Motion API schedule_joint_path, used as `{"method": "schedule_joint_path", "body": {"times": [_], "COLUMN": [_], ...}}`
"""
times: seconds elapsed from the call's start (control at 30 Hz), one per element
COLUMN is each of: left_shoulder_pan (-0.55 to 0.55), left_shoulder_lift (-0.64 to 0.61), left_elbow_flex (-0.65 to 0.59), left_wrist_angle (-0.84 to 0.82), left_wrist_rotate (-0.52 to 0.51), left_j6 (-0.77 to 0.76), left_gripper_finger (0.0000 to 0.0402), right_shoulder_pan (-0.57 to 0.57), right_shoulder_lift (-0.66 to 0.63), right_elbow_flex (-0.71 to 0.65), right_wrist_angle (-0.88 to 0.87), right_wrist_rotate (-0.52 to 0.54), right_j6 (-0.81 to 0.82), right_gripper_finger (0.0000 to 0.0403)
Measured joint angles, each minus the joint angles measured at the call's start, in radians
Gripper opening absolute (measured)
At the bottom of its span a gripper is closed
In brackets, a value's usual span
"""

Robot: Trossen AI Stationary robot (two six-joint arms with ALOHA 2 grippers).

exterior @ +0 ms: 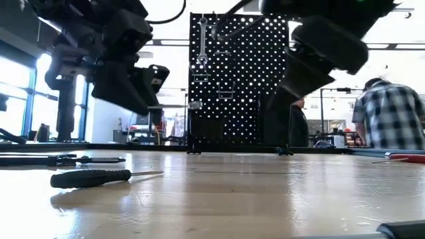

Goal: Hang tools onto peg board
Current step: Hang the wrench onto the pegboard

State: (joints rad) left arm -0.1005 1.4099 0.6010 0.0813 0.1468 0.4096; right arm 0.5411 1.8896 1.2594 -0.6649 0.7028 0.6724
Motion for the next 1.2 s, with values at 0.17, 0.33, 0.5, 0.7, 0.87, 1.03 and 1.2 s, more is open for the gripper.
{"method": "schedule_joint_path", "body": {"times": [0.17,0.33,0.5,0.7,0.87,1.03,1.2], "left_shoulder_pan": [0.0,0.0,0.001,0.001,0.001,0.001,0.0], "left_shoulder_lift": [-0.06,-0.114,-0.163,-0.22,-0.251,-0.26,-0.259], "left_elbow_flex": [0.001,0.001,0.001,0.001,0.001,0.001,0.001], "left_wrist_angle": [-0.016,-0.018,-0.008,0.0,0.034,0.076,0.106], "left_wrist_rotate": [-0.044,-0.089,-0.149,-0.22,-0.267,-0.291,-0.313], "left_j6": [-0.006,-0.013,-0.029,-0.043,-0.057,-0.043,-0.033], "left_gripper_finger": [0.0079,0.0079,0.0079,0.0079,0.0079,0.0079,0.0079], "right_shoulder_pan": [0.043,0.08,0.105,0.128,0.151,0.179,0.199], "right_shoulder_lift": [0.0,0.0,0.0,0.0,0.0,0.0,-0.001], "right_elbow_flex": [0.0,0.001,0.001,0.001,0.002,0.002,-0.05], "right_wrist_angle": [-0.128,-0.22,-0.237,-0.253,-0.32,-0.376,-0.367], "right_wrist_rotate": [0.028,0.074,0.133,0.156,0.162,0.202,0.238], "right_j6": [0.159,0.3,0.372,0.429,0.535,0.663,0.793], "right_gripper_finger": [0.0024,0.0024,0.0024,0.003,0.0072,0.0114,0.0124]}}
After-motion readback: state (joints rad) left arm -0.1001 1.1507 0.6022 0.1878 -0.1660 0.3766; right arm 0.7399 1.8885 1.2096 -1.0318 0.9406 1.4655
